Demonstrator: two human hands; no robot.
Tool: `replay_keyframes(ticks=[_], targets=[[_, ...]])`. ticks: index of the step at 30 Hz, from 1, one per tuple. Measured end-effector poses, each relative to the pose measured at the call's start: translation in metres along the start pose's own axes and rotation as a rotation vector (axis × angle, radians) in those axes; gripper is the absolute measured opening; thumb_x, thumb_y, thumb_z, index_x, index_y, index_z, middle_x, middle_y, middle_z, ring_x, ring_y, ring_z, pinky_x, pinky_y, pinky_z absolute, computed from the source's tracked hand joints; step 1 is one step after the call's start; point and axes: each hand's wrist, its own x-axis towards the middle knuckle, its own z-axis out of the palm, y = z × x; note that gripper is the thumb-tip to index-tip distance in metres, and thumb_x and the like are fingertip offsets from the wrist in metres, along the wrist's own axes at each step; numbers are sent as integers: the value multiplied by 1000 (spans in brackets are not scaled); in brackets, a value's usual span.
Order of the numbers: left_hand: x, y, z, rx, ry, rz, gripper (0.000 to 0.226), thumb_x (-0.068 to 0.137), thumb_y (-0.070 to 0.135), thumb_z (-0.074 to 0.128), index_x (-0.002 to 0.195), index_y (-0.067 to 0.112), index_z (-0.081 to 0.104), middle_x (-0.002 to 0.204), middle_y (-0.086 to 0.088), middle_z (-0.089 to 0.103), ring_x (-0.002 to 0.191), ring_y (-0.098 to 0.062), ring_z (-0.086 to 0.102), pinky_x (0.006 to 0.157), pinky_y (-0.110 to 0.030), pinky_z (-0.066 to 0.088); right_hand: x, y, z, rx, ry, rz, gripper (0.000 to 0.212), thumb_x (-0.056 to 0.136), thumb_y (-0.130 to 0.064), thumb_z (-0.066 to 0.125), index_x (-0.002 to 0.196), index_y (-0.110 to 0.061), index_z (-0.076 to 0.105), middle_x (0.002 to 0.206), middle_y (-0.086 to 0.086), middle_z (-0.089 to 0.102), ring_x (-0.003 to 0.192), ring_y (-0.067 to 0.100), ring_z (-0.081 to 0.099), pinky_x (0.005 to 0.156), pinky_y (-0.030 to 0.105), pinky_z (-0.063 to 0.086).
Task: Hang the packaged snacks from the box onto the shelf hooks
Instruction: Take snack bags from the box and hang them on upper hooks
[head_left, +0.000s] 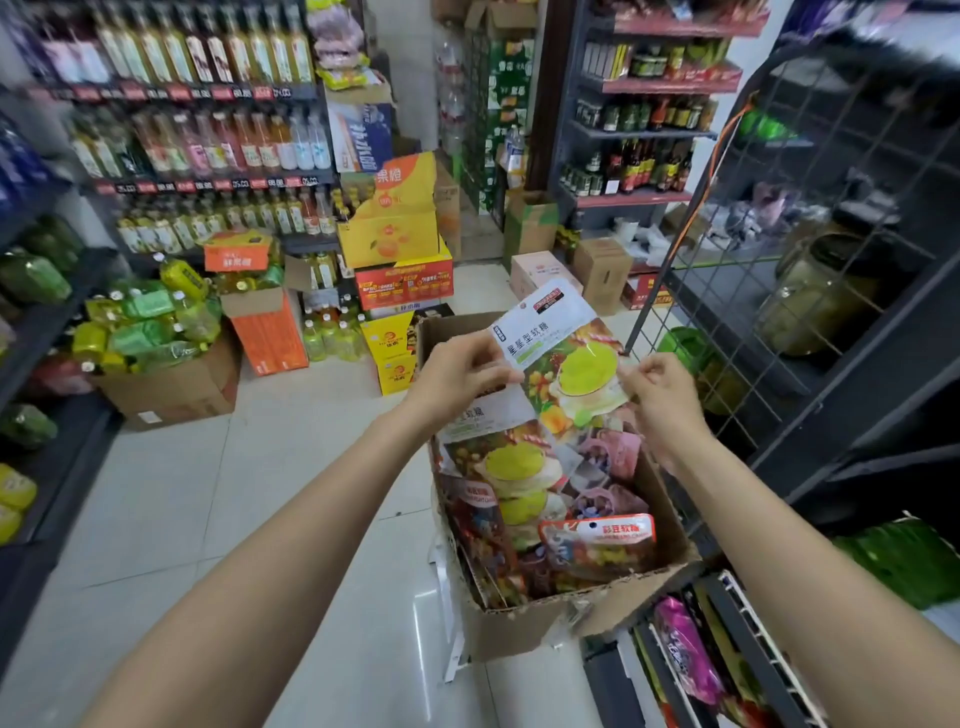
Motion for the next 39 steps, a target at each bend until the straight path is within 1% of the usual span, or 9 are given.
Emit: replay_keyframes(ticks=[4,8,11,14,18,21,26,32,39], targets=[[10,37,-14,-57,122,34,18,77,28,75,86,19,62,70,4,56,64,-9,50,57,-22,35,-18,-42,-18,233,-24,16,16,96,-3,49,94,-18,54,99,9,64,82,21,65,62,34,58],[12,82,-28,-161,110,26,78,77,26,76,139,2,36,60,9,54,61,0,54,60,-19,38,-43,-83,-41,267,-55,-81,18,95,-2,48,90,-14,61,83,3,66,74,19,62,70,39,55],[12,111,-38,-117,55,139,37,81,33,71,105,6,64,60,8,57,62,-12,51,57,-26,34,-69,-107,-63,290,-13,-122,24,94,2,46,82,-15,59,83,2,63,73,18,62,71,41,56],[1,149,-36,-111,-10,269,46,84,36,66,78,-9,60,68,-9,52,55,-11,39,53,-23,27,-104,-126,-92,245,98,-167,24,90,4,51,75,-14,56,76,4,62,67,18,62,64,37,57],[-19,207,-20,-25,-101,471,47,86,31,65,52,8,42,51,2,28,44,-6,21,45,-19,18,-159,-148,-138,2,219,-287,21,86,-15,67,68,-11,57,64,1,61,57,11,59,55,27,53],[-32,250,7,30,-195,644,50,86,35,65,55,4,40,52,-3,25,47,-13,21,50,-26,15,-205,-168,-170,-124,283,-380,26,83,-32,68,81,-6,69,75,5,70,64,11,63,59,25,49],[-78,331,67,34,-337,791,52,83,40,66,58,2,43,55,-5,28,50,-17,24,53,-30,16,-276,-190,-229,-63,518,-529,6,87,-17,66,92,-15,69,89,1,74,85,17,71,73,30,57],[-153,424,133,-50,-317,900,26,79,47,67,71,23,70,64,10,61,54,-6,51,52,-26,34,-383,-193,-307,-272,890,-676,52,88,-8,64,133,-29,47,99,-3,66,90,5,66,71,19,56],[-277,519,203,-144,-123,1114,30,89,47,55,88,21,70,85,5,58,80,-17,57,65,-33,41,-519,-187,-403,-481,1236,-570,25,90,-16,62,111,-28,68,99,-20,65,92,1,60,81,13,48]])
